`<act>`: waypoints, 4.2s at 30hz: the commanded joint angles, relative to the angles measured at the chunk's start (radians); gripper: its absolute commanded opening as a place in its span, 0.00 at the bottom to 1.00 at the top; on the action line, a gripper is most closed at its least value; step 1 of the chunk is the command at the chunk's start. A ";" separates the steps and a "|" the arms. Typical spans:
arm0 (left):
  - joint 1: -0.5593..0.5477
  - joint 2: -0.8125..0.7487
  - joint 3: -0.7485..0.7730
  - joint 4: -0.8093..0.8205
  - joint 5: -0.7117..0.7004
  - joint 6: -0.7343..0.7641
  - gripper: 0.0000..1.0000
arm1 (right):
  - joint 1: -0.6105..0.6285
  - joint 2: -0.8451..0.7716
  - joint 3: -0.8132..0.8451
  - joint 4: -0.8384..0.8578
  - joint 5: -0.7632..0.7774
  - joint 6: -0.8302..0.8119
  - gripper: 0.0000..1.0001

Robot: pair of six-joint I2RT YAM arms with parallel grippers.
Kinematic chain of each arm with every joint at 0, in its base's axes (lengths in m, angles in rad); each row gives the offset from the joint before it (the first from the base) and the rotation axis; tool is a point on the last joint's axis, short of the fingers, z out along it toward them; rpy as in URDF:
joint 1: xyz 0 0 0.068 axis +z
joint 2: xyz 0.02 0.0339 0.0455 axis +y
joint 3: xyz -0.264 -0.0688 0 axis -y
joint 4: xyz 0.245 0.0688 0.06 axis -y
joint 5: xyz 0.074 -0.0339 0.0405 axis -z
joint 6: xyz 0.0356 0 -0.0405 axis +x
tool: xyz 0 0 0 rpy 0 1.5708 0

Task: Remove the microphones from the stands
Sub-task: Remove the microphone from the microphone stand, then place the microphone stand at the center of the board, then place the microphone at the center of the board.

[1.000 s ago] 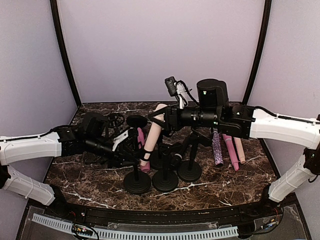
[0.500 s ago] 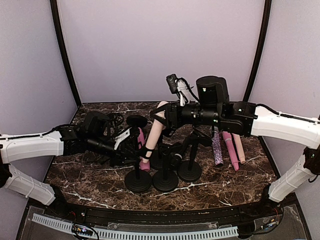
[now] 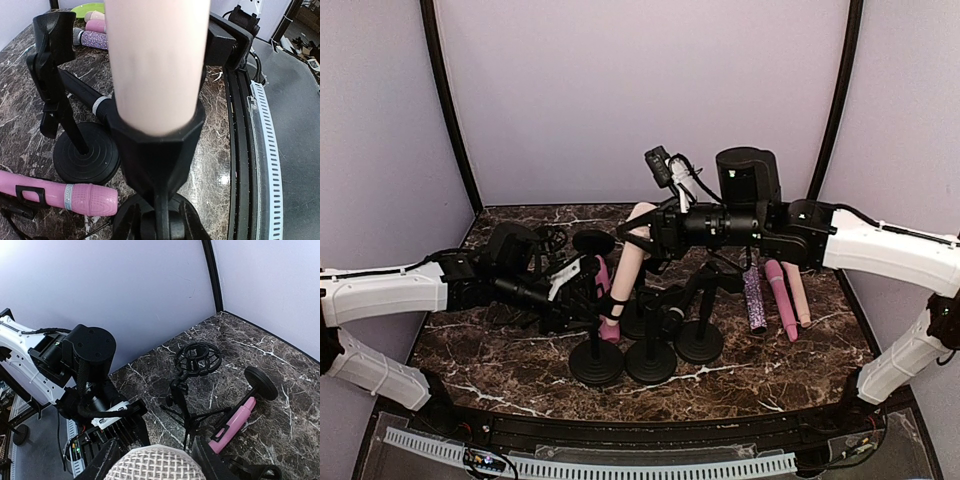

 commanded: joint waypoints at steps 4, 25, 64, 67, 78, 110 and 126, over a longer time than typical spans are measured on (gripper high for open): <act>-0.001 0.043 -0.012 -0.125 -0.067 0.027 0.00 | -0.010 -0.094 0.064 0.181 -0.127 -0.051 0.00; -0.011 0.054 -0.009 -0.132 -0.093 0.029 0.00 | -0.012 -0.100 0.077 0.153 -0.067 -0.042 0.00; -0.023 0.054 -0.004 -0.140 -0.118 0.029 0.01 | -0.022 -0.131 0.054 0.152 0.006 -0.040 0.00; -0.022 0.043 -0.003 -0.139 -0.128 0.025 0.14 | -0.022 -0.154 0.037 0.163 0.048 -0.043 0.00; -0.022 -0.055 -0.029 -0.091 -0.179 0.018 0.57 | -0.046 -0.287 -0.062 0.178 0.336 -0.040 0.00; -0.022 -0.190 0.129 -0.024 -0.175 -0.174 0.79 | -0.630 -0.281 -0.123 -0.330 0.255 -0.009 0.00; 0.184 -0.235 0.157 -0.024 -0.177 -0.282 0.85 | -0.660 -0.158 -0.135 -0.411 0.091 0.021 0.00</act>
